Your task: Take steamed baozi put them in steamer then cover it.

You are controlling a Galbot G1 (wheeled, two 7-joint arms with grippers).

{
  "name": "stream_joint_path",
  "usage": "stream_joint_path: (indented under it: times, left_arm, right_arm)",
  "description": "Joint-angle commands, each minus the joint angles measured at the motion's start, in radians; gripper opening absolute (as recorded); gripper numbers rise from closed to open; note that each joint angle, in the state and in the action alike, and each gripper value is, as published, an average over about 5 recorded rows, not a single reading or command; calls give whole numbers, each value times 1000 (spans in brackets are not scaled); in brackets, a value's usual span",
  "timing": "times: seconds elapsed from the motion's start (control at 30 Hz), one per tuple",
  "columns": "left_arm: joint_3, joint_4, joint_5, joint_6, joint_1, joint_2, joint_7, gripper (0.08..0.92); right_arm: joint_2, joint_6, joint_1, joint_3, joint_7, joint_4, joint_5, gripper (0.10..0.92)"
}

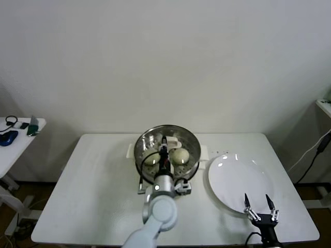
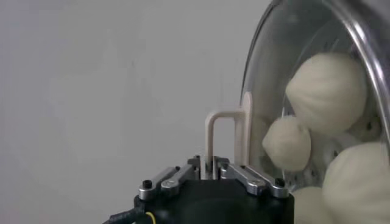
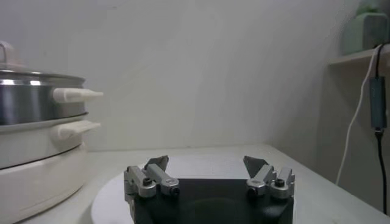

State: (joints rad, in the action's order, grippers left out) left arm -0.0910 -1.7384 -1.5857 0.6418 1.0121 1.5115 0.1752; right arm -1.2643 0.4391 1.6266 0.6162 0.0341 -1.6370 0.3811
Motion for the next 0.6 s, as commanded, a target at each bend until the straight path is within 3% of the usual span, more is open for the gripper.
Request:
stream_joint_path:
  times: [0.03, 0.27, 0.4, 0.6]
  left_arm:
    - [-40, -153, 141, 43, 17, -59, 62, 302]
    - [-13, -313, 245, 52, 110, -147, 43, 519]
    - [53, -404, 577, -50, 157, -198, -119, 631]
    - [321, -482, 1203, -284, 238, -173, -338, 790]
  right_arm:
    - [3, -39, 2, -3, -40, -9, 8, 823]
    - [10, -86, 16, -10, -53, -36, 3, 823]
    - [7, -98, 17, -6, -58, -68, -2, 823]
    - [-8, -98, 15, -2, -52, -93, -49, 823]
